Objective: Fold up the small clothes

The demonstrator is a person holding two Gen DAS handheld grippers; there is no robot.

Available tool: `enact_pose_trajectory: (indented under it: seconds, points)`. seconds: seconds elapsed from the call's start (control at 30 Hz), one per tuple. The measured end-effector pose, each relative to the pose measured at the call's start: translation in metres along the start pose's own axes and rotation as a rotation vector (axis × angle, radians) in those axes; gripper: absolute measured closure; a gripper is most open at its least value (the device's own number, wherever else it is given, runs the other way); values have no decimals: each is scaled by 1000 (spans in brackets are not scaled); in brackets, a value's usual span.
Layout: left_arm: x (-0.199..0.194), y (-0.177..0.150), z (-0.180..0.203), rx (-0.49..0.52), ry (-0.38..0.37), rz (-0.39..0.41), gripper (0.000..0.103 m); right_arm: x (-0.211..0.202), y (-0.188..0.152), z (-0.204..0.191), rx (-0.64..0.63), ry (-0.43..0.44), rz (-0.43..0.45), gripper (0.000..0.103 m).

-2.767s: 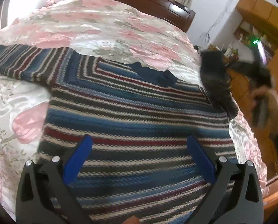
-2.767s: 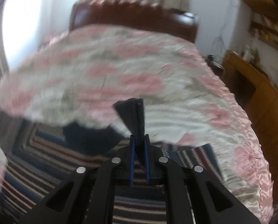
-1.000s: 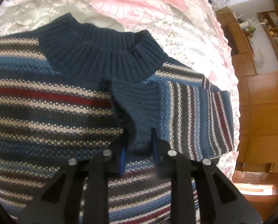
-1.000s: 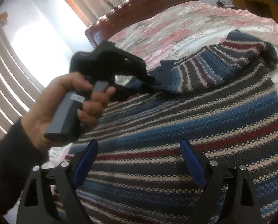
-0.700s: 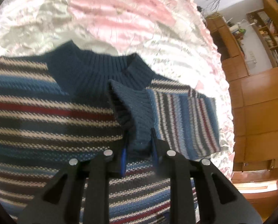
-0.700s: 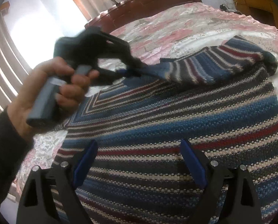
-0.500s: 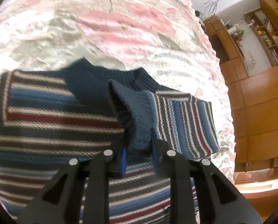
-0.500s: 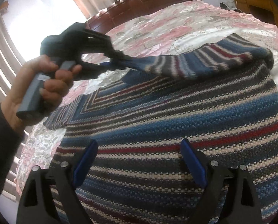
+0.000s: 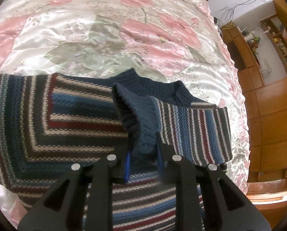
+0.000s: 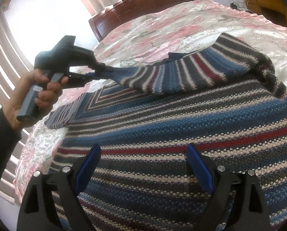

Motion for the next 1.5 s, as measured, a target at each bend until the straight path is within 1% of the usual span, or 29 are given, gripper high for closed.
enact_pose_trajectory:
  seconds: [0.17,0.27,0.33,0.37,0.43,0.53,0.57,0.6,0.63,0.67,0.7,0.73,0.8,0.83,0.9,0.93,0.97,1.0,1.03,1.1,1.2,1.27,1.3,1.33,1.4,1.43,1.5]
  points:
    - [5,-6,-25,-15,9,-12,83,1,0,2,9,3,-5,13]
    - [11,-11,-45,-22,31,-25,83,1,0,2,6,2,-5,13]
    - [17,-20,-57,-39,31,-59,81,1,0,3,8,2,-5,13]
    - [19,-24,-63,-35,48,-66,80,2,0,3,8,1,-8,13]
    - [20,-28,-74,-42,69,-66,72,3,0,3,9,1,-10,13]
    - [11,-28,-93,-56,142,-25,71,4,0,2,7,0,-10,13]
    - [5,-27,-98,-54,190,-2,70,4,0,2,7,1,-9,13]
    - [-2,-26,-100,-41,237,21,63,4,1,2,8,1,-8,13]
    - [-11,-25,-94,-7,269,54,51,4,1,2,10,3,-7,13]
    - [-17,-24,-83,21,270,81,45,5,1,2,12,4,-8,13]
    - [-20,-25,-72,45,255,104,36,5,1,3,13,3,-10,13]
    - [-19,-26,-58,76,228,116,32,6,0,4,13,2,-12,13]
    - [-7,-28,-39,123,185,104,27,7,-1,4,10,-1,-15,13]
    - [-1,-29,-39,119,181,100,24,7,-2,4,8,-3,-15,13]
    - [14,-30,-47,71,171,67,24,8,-1,3,6,-4,-15,13]
    - [23,-31,-56,25,166,39,24,8,-1,3,5,-3,-15,13]
    - [26,-32,-63,1,175,24,24,9,-1,3,4,-4,-17,13]
    - [27,-35,-68,-11,188,12,24,9,-1,3,5,-4,-20,13]
    - [24,-38,-72,-9,185,9,24,10,-1,4,7,-2,-21,13]
    - [9,-39,-79,-3,196,26,24,10,-1,4,8,-1,-22,12]
    - [-23,-40,-92,-19,176,82,21,12,-1,2,-7,-14,-26,12]
    - [-62,-41,-108,-50,145,173,16,12,0,-1,-19,-15,-23,12]
    - [-76,-42,-116,-69,138,209,12,11,0,-2,-26,-21,-22,12]
    - [-99,-43,-131,-102,126,266,12,11,1,-3,-36,-28,-20,12]
    - [-128,-45,-157,-147,132,327,12,9,2,-4,-50,-40,-17,12]
    - [-147,-48,-180,-181,145,348,12,7,4,-5,-56,-43,-13,12]
    - [-169,-53,-210,-238,151,363,12,2,12,-7,-64,-60,8,12]
Point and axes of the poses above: each gripper's, at about its wrist camera, not at the fingertips, and x roughly the way its jaws point, z to its right, y to its top, the point moved 10 cm from there along x, roughly the way its jaws point, and after that the axes turned 3 degrees about -y, right-handed, at the moved point
